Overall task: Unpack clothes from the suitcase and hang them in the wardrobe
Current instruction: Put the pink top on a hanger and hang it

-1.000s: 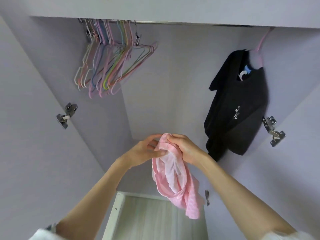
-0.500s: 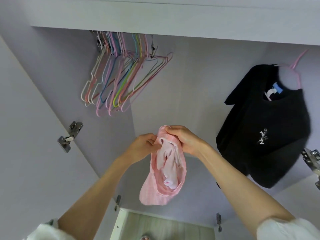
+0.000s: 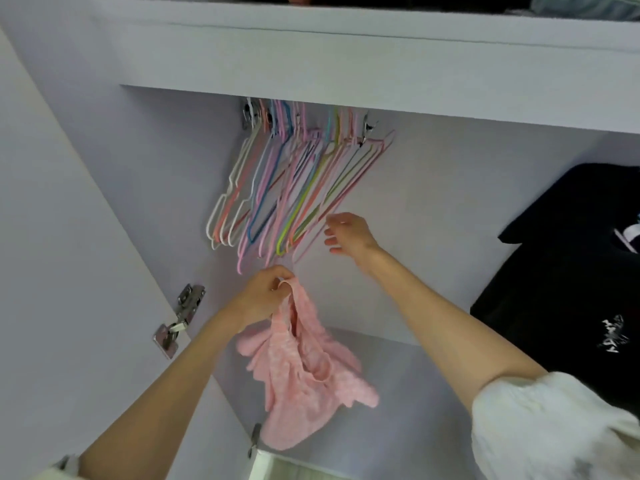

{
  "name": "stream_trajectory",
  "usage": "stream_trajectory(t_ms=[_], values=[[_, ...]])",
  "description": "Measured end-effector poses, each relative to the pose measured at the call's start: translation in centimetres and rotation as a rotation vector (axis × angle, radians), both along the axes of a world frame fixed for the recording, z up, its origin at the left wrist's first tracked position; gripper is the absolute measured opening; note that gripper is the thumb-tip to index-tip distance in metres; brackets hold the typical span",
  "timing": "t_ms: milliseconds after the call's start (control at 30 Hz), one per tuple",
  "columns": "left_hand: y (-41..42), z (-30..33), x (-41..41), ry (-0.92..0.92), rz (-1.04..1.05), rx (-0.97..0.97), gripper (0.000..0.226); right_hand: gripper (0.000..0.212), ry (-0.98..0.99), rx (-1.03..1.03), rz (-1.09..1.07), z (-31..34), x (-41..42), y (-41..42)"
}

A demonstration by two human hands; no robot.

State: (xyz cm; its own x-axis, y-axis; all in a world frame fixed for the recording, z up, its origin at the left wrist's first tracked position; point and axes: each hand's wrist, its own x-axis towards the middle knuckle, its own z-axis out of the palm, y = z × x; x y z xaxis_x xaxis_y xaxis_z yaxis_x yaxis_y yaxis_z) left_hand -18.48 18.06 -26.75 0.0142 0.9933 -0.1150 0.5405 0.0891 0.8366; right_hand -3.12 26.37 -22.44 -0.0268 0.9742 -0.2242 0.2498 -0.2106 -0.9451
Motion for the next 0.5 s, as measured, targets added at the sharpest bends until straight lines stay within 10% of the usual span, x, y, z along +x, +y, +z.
stream_trajectory(t_ms=[133,500], values=[[0.3,0.5,-0.8,0.053,-0.022,-0.012,0.013,0.044,0.0,0.062,-0.059,1.9,-2.4,3.0],[1.1,0.6,-1.3,-0.029,0.025,-0.144,0.023,0.033,0.296,0.146,-0.235,0.9,-1.4,4.5]])
